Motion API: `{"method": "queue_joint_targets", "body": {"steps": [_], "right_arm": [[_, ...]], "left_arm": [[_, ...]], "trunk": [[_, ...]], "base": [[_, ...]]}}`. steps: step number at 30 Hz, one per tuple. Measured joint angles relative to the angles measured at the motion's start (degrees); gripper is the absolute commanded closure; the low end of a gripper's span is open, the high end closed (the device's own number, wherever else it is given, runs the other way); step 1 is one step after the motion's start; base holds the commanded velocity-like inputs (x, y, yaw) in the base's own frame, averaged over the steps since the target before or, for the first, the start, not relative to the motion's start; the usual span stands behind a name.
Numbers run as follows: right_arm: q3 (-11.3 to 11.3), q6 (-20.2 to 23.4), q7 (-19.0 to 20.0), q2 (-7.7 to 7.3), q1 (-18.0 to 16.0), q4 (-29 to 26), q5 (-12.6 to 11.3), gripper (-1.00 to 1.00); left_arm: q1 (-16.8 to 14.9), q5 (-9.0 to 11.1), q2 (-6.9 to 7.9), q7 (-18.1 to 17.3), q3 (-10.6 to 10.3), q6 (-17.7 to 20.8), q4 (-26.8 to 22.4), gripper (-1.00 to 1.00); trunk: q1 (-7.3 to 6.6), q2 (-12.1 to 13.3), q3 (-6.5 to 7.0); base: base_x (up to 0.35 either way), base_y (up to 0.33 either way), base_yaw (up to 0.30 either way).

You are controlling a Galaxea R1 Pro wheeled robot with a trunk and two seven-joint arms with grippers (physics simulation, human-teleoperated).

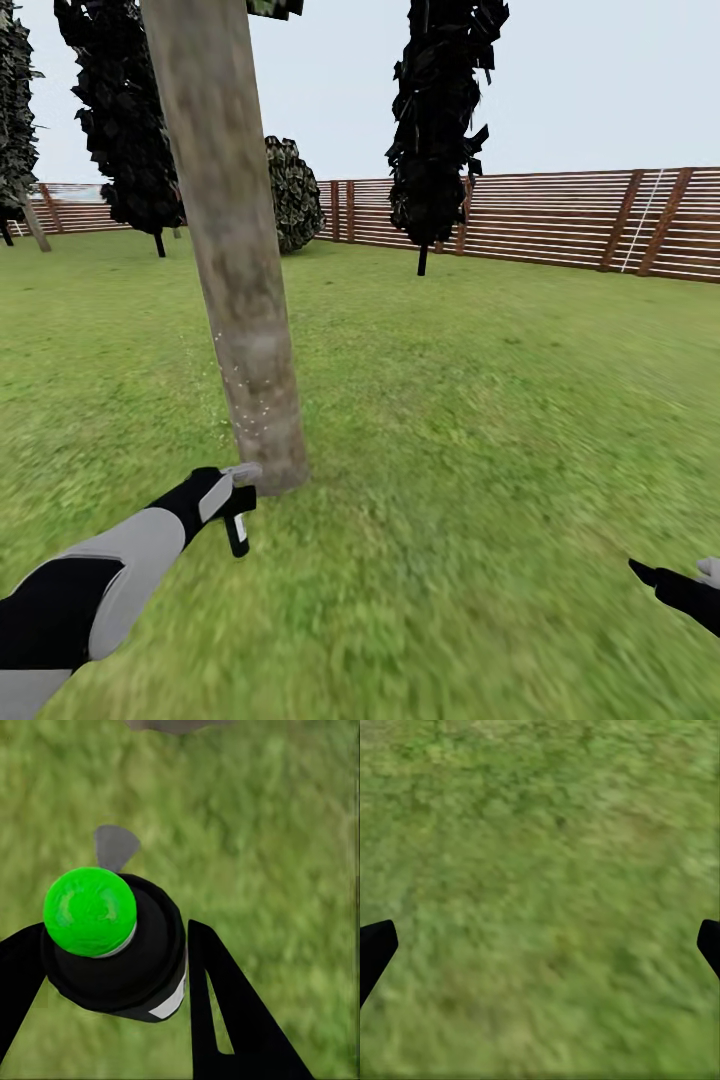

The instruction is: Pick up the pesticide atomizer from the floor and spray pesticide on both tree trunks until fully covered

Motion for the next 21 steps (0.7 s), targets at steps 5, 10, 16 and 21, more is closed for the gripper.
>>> {"method": "queue_joint_targets", "body": {"steps": [5, 10, 16, 21], "right_arm": [[0.0, 0.0, 0.0, 0.00, 0.0, 0.0, 0.0, -1.00], [0.0, 0.0, -0.1, 0.00, 0.0, 0.0, 0.1, -1.00], [0.0, -0.1, -0.1, 0.00, 0.0, 0.0, 0.1, -1.00], [0.0, -0.1, -0.1, 0.00, 0.0, 0.0, 0.1, -1.00]], "left_arm": [[0.0, 0.0, -0.15, 0.1, -0.1, 1.3, -2.5, 1.00], [0.0, -0.1, -0.26, 0.2, -0.1, 1.4, -3.2, 1.00], [0.0, -0.1, -0.33, 0.4, -0.2, 1.3, -3.3, 1.00], [0.0, -0.1, -0.34, 0.4, -0.1, 1.2, -3.3, 1.00]], "trunk": [[0.00, 0.0, 0.00], [0.00, 0.0, 0.00], [0.00, 0.0, 0.00], [0.00, 0.0, 0.00]], "base": [[0.028, -0.067, 0.097], [0.043, -0.273, 0.213], [0.002, -0.330, 0.024], [0.000, -0.335, 0.174]]}}
